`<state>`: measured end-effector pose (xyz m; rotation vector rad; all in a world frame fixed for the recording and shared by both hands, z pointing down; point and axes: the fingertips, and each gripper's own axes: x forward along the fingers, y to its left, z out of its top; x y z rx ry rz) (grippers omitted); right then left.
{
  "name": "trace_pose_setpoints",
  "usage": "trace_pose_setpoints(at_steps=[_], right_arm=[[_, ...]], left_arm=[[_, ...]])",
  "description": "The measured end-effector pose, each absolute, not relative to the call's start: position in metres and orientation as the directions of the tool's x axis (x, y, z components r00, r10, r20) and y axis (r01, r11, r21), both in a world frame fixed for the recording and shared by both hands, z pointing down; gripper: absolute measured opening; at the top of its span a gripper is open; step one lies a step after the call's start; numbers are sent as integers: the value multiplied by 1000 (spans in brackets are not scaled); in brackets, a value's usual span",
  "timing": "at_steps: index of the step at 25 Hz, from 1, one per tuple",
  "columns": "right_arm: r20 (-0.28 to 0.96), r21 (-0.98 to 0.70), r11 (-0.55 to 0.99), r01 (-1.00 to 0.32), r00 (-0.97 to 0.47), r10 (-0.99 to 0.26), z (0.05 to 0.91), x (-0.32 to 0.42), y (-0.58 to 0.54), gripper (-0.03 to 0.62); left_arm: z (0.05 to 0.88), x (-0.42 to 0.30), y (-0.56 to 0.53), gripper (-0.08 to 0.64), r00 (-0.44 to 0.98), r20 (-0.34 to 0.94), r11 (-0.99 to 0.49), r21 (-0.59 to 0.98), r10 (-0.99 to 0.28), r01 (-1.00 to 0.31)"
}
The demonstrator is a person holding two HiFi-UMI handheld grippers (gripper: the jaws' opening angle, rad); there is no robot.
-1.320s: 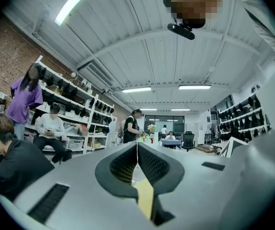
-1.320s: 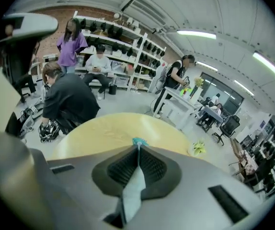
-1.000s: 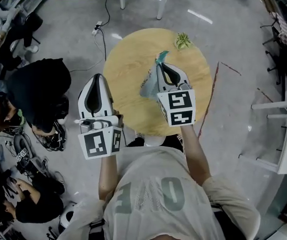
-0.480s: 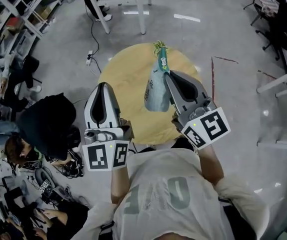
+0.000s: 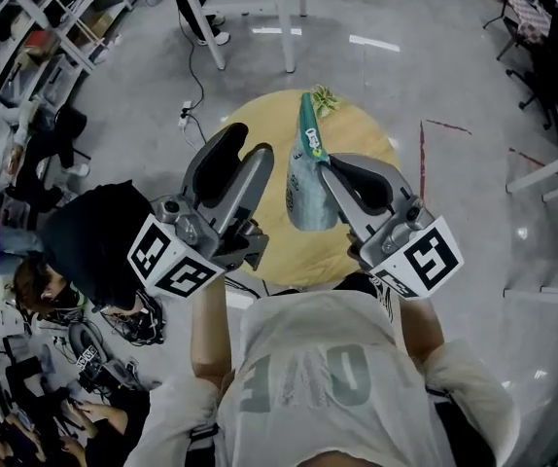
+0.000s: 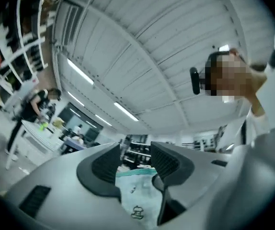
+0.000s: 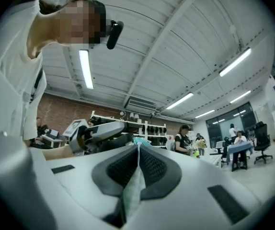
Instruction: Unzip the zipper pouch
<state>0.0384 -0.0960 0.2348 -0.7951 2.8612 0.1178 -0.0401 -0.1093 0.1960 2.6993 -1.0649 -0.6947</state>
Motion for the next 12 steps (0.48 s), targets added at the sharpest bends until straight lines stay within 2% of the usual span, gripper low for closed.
trace_pose_setpoints(at_steps=[5, 12], right_arm=[[-191, 177, 901, -396, -912, -363, 218, 16, -69, 37], [-87, 321, 912, -256, -967, -241, 222, -3, -43, 37]], left_arm=[[195, -28, -96, 212, 806, -347, -865, 341, -479, -367], [201, -25, -77, 210, 892, -306, -900, 387, -333, -203]])
